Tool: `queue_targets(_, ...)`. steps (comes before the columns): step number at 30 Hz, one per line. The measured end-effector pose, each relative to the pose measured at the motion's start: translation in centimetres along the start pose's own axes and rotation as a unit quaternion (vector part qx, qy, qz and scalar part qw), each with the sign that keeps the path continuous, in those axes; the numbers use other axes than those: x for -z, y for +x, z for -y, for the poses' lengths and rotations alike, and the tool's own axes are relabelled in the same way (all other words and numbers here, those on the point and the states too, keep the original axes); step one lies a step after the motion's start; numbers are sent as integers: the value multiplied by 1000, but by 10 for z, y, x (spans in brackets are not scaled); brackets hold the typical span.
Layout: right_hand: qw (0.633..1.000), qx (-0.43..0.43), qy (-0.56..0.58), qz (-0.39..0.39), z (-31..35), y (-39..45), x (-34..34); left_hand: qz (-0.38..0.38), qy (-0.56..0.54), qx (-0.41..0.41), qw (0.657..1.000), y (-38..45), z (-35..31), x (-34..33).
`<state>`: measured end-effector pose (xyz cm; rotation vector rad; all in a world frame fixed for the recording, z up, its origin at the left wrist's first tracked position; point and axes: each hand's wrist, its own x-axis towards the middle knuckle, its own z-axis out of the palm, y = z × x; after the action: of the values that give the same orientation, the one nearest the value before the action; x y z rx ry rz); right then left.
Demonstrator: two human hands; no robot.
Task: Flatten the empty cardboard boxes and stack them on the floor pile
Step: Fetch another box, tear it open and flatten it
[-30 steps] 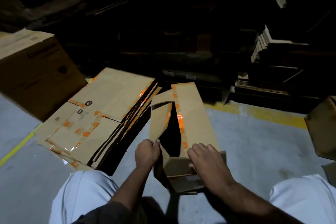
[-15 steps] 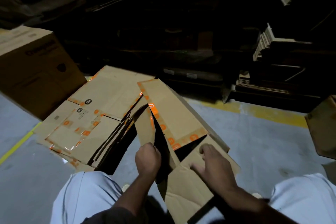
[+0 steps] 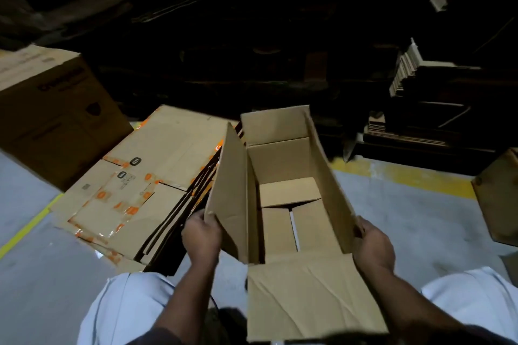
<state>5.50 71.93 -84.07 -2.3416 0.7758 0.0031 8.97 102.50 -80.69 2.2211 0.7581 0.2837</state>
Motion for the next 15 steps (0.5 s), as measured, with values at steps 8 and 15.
queue_targets(8, 999, 28, 31, -20, 7, -12, -2, -23, 56, 48, 997, -8, 18, -16)
queue_targets(15, 989, 66, -2, -132, 26, -11, 13, 59, 412, -173, 893, -2, 31, -22)
